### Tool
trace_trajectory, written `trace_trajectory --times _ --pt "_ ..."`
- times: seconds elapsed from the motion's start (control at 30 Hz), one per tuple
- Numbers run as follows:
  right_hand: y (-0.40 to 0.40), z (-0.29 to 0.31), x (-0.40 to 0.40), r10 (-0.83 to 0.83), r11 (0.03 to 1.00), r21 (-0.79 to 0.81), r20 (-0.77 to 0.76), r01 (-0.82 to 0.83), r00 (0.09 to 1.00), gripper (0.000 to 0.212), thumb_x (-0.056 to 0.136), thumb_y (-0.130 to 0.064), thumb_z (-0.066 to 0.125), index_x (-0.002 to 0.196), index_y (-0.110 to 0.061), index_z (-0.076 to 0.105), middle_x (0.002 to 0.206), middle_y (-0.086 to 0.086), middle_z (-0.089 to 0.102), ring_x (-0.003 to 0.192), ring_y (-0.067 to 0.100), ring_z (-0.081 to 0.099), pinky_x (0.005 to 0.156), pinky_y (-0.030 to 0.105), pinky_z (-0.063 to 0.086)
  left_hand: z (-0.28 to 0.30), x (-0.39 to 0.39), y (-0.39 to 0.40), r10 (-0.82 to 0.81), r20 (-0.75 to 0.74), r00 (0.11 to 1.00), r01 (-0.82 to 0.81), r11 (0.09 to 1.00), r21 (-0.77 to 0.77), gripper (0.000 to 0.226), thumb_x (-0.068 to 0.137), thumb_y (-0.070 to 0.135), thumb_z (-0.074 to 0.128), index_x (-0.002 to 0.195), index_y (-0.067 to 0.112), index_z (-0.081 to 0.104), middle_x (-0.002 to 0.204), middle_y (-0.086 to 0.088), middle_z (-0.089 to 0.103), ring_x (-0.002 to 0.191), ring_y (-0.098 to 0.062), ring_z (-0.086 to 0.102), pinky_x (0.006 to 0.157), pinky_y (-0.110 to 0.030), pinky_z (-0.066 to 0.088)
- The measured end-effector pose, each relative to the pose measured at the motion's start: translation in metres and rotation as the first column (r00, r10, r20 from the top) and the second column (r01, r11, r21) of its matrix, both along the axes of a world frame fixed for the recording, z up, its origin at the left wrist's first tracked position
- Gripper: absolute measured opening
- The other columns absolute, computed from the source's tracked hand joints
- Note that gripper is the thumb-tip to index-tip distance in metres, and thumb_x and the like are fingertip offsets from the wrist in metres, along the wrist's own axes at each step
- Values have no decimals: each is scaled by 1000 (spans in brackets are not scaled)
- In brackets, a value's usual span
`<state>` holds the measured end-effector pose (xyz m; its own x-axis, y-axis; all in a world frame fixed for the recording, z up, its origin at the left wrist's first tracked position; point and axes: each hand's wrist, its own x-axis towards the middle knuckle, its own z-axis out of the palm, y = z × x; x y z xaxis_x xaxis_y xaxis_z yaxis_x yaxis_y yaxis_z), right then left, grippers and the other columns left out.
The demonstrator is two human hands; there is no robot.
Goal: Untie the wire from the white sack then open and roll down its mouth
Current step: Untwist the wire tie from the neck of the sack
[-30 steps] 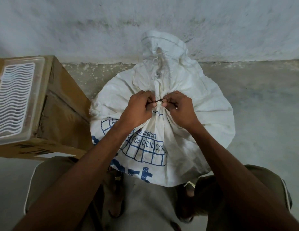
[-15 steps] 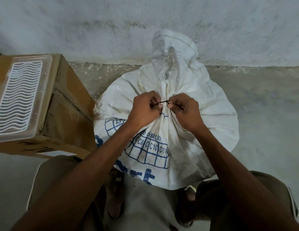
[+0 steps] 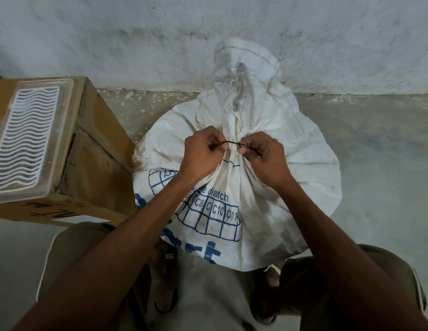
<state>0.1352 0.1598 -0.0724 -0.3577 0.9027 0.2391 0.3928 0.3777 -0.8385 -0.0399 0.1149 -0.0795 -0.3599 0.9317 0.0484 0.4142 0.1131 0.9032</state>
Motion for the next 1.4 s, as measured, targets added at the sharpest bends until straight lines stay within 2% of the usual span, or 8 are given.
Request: trace_trajectory --times 0.07,0.17,0.23,0.3,0.4,0.7,0.93,1.4 --pt "1 -1 -1 2 1000 -12 -9 -2 1000 9 85 3 74 93 -1 73 91 1 65 87 25 68 82 31 56 2 -2 0 -92 -303 949 128 986 104 6 81 15 73 84 19 68 75 8 70 70 -8 66 70 -33 57" --pt "1 -2 0 -1 999 -42 -36 -1 999 11 85 4 74 94 -1 73 92 1 65 88 22 68 83 26 55 2 0 2 -87 -292 952 124 986 109 4 82 11 73 81 15 71 72 5 71 68 -11 68 69 -33 57" --pt "0 -3 0 4 999 -38 -45 -5 999 11 84 4 73 90 -5 73 91 0 65 87 21 68 82 24 55 4 3 4 43 81 996 -44 999 14 6 80 6 77 80 11 75 73 -2 75 68 -13 71 69 -28 60" --pt "2 -3 2 5 999 -46 -62 -7 998 13 85 3 74 88 -9 71 91 2 66 89 25 69 84 32 57 7 1 6 222 553 803 -135 971 -195 5 82 1 76 84 6 77 77 -11 76 66 -19 70 67 -28 61" --pt "5 -5 4 2 997 -81 -85 -9 996 11 86 2 73 88 -8 70 92 3 66 92 29 69 87 44 58 7 -6 4 312 779 544 -96 945 -312 9 91 5 71 95 -2 75 83 -14 73 71 -18 68 70 -24 60" --pt "2 -1 -1 -32 993 -120 -136 15 990 26 87 -1 71 81 -27 69 90 10 69 85 31 68 79 47 57 16 -1 6 333 389 859 -287 942 -172 25 84 13 67 108 18 64 96 3 71 75 -5 67 54 -11 47" --pt "-27 24 -1 7 984 -171 -253 -52 967 4 91 -6 71 88 -9 70 87 0 73 77 8 66 70 24 52 22 7 -28 95 -162 982 -70 986 154 30 84 9 67 113 17 65 113 0 64 109 -20 54 94 -36 46" --pt "-134 95 -34 -203 929 -367 -419 40 885 14 93 -13 72 103 -3 72 78 7 70 60 7 59 59 22 50 65 12 -153 -278 302 912 241 958 153 30 85 19 75 109 35 70 103 3 76 103 -17 70 94 -37 56"
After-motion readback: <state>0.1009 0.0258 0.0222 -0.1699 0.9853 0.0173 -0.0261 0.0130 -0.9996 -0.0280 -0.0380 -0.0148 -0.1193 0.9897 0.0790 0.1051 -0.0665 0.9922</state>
